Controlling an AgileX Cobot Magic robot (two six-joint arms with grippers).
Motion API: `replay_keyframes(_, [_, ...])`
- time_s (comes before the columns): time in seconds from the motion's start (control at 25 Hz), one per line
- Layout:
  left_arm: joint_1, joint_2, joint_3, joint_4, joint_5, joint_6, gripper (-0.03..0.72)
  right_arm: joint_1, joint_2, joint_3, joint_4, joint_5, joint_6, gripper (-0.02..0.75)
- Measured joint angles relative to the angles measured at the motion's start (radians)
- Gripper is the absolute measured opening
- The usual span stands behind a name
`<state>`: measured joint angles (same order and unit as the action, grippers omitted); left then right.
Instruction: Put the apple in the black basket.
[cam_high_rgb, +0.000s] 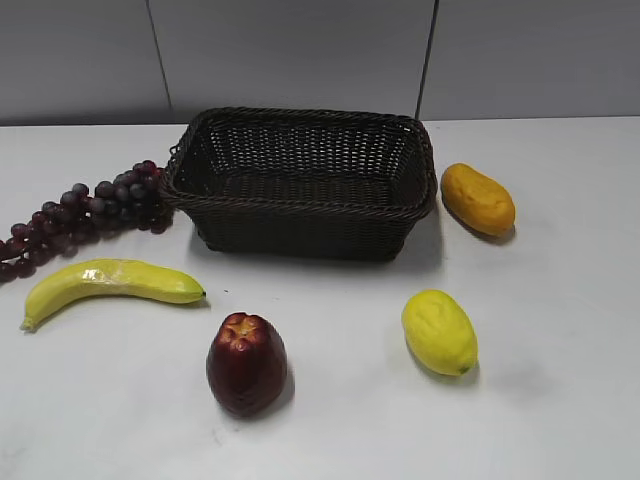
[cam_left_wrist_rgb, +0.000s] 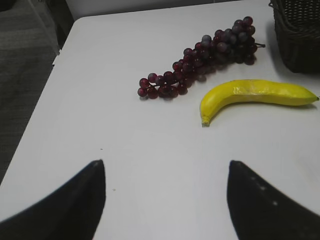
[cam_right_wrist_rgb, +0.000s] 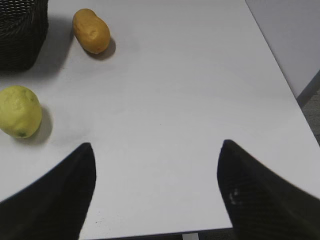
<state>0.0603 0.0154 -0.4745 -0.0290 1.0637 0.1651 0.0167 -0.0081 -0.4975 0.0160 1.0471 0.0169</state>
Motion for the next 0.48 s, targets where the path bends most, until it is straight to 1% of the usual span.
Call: replay_keyframes(0.48, [0.0,0.0,0.0,0.001,-0.001,-0.002,0.558,0.0,0.0,0.0,0.0,0.0,0.001,0.574])
